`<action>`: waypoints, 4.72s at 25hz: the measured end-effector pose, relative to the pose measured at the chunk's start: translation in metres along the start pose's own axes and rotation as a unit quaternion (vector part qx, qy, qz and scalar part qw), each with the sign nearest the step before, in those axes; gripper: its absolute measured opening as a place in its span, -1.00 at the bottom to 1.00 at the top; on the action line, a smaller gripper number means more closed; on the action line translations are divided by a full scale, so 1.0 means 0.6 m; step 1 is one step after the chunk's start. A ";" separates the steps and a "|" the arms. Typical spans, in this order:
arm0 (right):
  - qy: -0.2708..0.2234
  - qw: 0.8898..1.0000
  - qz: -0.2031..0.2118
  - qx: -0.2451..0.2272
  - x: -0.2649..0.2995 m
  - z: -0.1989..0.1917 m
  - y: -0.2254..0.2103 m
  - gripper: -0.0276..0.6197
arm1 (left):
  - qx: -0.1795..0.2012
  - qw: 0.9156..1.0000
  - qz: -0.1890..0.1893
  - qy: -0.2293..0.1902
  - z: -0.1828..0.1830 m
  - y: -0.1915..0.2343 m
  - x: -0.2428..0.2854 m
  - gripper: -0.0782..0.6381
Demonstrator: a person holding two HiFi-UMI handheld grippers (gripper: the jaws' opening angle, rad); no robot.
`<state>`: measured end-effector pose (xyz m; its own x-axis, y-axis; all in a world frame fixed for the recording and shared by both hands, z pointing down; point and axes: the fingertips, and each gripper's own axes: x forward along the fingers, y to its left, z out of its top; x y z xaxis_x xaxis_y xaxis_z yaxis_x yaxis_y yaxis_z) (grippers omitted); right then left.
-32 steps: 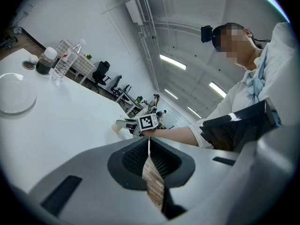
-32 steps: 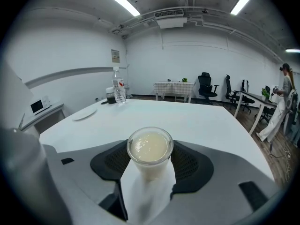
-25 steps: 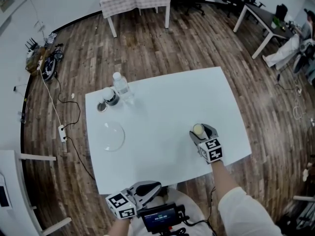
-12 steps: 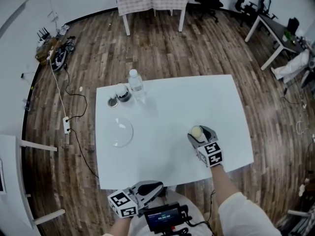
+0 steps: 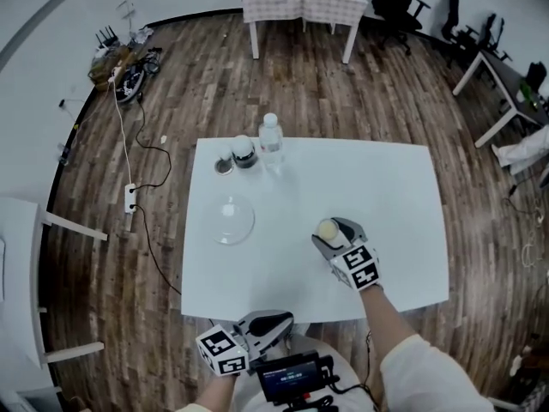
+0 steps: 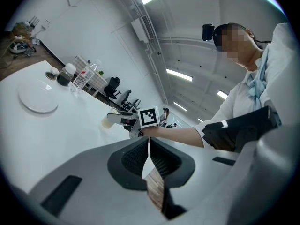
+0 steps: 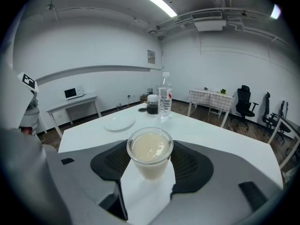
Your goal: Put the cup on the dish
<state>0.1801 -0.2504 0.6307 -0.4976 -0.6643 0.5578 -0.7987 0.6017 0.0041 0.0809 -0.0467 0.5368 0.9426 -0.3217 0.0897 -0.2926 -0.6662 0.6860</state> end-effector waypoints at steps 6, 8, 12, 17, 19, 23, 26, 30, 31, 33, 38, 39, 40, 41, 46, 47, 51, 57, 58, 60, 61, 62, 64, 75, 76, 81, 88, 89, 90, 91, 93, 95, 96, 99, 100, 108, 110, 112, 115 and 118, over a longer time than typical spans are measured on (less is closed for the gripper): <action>-0.004 0.999 0.043 -0.023 0.068 0.066 0.087 -0.04 | -0.015 1.000 0.012 -0.011 0.005 0.023 -0.063 -0.78; -0.008 0.998 0.052 -0.027 0.091 0.089 0.115 -0.04 | -0.021 1.000 0.014 -0.009 0.007 0.034 -0.088 -0.78; -0.007 0.997 0.066 -0.029 0.136 0.126 0.166 -0.04 | -0.030 0.999 0.016 -0.008 0.016 0.052 -0.133 -0.78; -0.010 0.996 0.077 -0.039 0.191 0.160 0.212 -0.04 | -0.027 0.999 0.018 -0.006 0.028 0.075 -0.174 -0.78; -0.010 0.996 0.082 -0.045 0.213 0.168 0.229 -0.04 | -0.027 0.999 0.020 -0.006 0.030 0.082 -0.190 -0.78; -0.002 0.995 0.089 -0.045 0.252 0.168 0.257 -0.04 | -0.033 0.999 0.025 -0.003 0.023 0.095 -0.224 -0.78; 0.002 0.995 0.089 -0.043 0.273 0.165 0.267 -0.04 | -0.039 0.999 0.027 -0.004 0.020 0.104 -0.243 -0.78; 0.001 0.996 0.085 -0.041 0.294 0.163 0.275 -0.04 | -0.046 0.998 0.031 -0.004 0.016 0.117 -0.262 -0.78; 0.002 0.996 0.084 -0.041 0.299 0.162 0.276 -0.04 | -0.048 0.998 0.031 -0.004 0.016 0.119 -0.266 -0.78; 0.004 0.996 0.082 -0.041 0.307 0.161 0.279 -0.04 | -0.050 0.998 0.031 -0.004 0.016 0.122 -0.272 -0.78; 0.004 0.996 0.078 -0.040 0.317 0.159 0.282 -0.04 | -0.052 0.998 0.030 -0.005 0.023 0.129 -0.278 -0.78; 0.004 0.996 0.077 -0.040 0.319 0.158 0.281 -0.04 | -0.052 0.998 0.030 -0.005 0.023 0.130 -0.278 -0.78; 0.004 0.996 0.077 -0.039 0.321 0.156 0.281 -0.04 | -0.052 0.998 0.029 -0.004 0.022 0.131 -0.278 -0.78; 0.004 0.996 0.076 -0.038 0.322 0.154 0.280 -0.04 | -0.052 0.998 0.029 -0.003 0.021 0.133 -0.277 -0.78; 0.003 0.997 0.074 -0.037 0.325 0.151 0.277 -0.04 | -0.055 0.998 0.026 0.004 0.004 0.140 -0.279 -0.78; 0.003 0.997 0.075 -0.037 0.325 0.152 0.277 -0.04 | -0.055 0.998 0.026 0.004 0.006 0.140 -0.279 -0.78; 0.007 0.996 0.078 -0.037 0.332 0.148 0.278 -0.04 | -0.053 0.998 0.026 0.004 0.025 0.140 -0.273 -0.78; 0.015 0.996 0.078 -0.039 0.335 0.134 0.276 -0.04 | -0.050 0.998 0.025 0.009 0.020 0.142 -0.271 -0.78; 0.014 0.996 0.079 -0.038 0.336 0.134 0.275 -0.04 | -0.049 0.998 0.025 0.009 0.021 0.143 -0.270 -0.78; 0.012 0.996 0.080 -0.036 0.337 0.137 0.274 -0.04 | -0.049 0.998 0.026 0.009 0.023 0.145 -0.269 -0.78; 0.010 0.996 0.080 -0.035 0.337 0.137 0.274 -0.04 | -0.049 0.998 0.025 0.009 0.023 0.146 -0.269 -0.78; 0.009 0.996 0.080 -0.034 0.338 0.137 0.275 -0.04 | -0.050 0.998 0.025 0.010 0.022 0.147 -0.269 -0.78; 0.006 0.996 0.080 -0.033 0.339 0.136 0.276 -0.04 | -0.052 0.998 0.026 0.012 0.024 0.148 -0.268 -0.78; -0.002 0.996 0.085 -0.034 0.329 0.133 0.278 0.06 | -0.050 0.998 0.029 0.011 0.032 0.153 -0.264 -0.78; -0.005 0.996 0.084 -0.030 0.326 0.134 0.276 0.06 | -0.049 0.998 0.029 0.011 0.033 0.153 -0.264 -0.78; -0.010 0.996 0.084 -0.025 0.314 0.134 0.270 0.06 | -0.045 0.998 0.029 0.013 0.035 0.155 -0.262 -0.78; -0.014 0.996 0.081 -0.030 0.290 0.135 0.273 0.06 | -0.036 0.999 0.029 0.013 0.036 0.162 -0.261 -0.75; -0.014 0.996 0.080 -0.031 0.284 0.135 0.271 0.06 | -0.035 0.999 0.030 0.013 0.039 0.163 -0.260 -0.74; -0.014 0.996 0.080 -0.032 0.278 0.135 0.270 0.06 | -0.033 0.999 0.031 0.013 0.042 0.163 -0.258 -0.73; -0.015 0.996 0.080 -0.032 0.272 0.136 0.269 0.06 | -0.031 0.999 0.031 0.013 0.044 0.164 -0.257 -0.73; -0.019 0.996 0.082 -0.031 0.260 0.137 0.272 0.06 | -0.029 0.999 0.029 0.012 0.044 0.165 -0.254 -0.73; -0.024 0.996 0.086 -0.032 0.248 0.140 0.277 0.06 | -0.027 0.999 0.025 0.010 0.044 0.164 -0.250 -0.73; -0.025 0.995 0.087 -0.032 0.242 0.142 0.279 0.06 | -0.025 0.999 0.023 0.009 0.045 0.164 -0.248 -0.73; -0.030 0.995 0.089 -0.032 0.227 0.145 0.284 0.06 | -0.022 0.999 0.024 0.015 0.050 0.163 -0.240 -0.73; -0.030 0.995 0.091 -0.033 0.222 0.145 0.287 0.06 | -0.022 0.999 0.025 0.016 0.052 0.163 -0.237 -0.73; -0.037 0.992 0.118 -0.030 0.177 0.137 0.314 -0.22 | -0.021 0.999 0.028 0.006 0.056 0.179 -0.223 -0.73; -0.044 0.992 0.119 -0.026 0.160 0.139 0.314 -0.48 | -0.018 0.999 0.032 0.008 0.057 0.185 -0.218 -0.73; -0.051 0.991 0.122 -0.025 0.141 0.141 0.313 -0.59 | -0.017 0.999 0.036 0.010 0.059 0.186 -0.212 -0.73; -0.055 0.990 0.129 -0.021 0.116 0.144 0.311 -0.71 | -0.014 0.999 0.041 0.019 0.067 0.181 -0.202 -0.73; -0.055 0.990 0.132 -0.018 0.094 0.143 0.310 -0.76 | -0.009 0.999 0.040 0.019 0.068 0.181 -0.190 -0.73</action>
<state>-0.0256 -0.2139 0.5920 -0.7230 -0.5243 0.4498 -0.6237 0.7753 -0.0989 -0.0650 -0.1100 0.5716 0.9222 -0.3465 0.1719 -0.3640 -0.6272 0.6886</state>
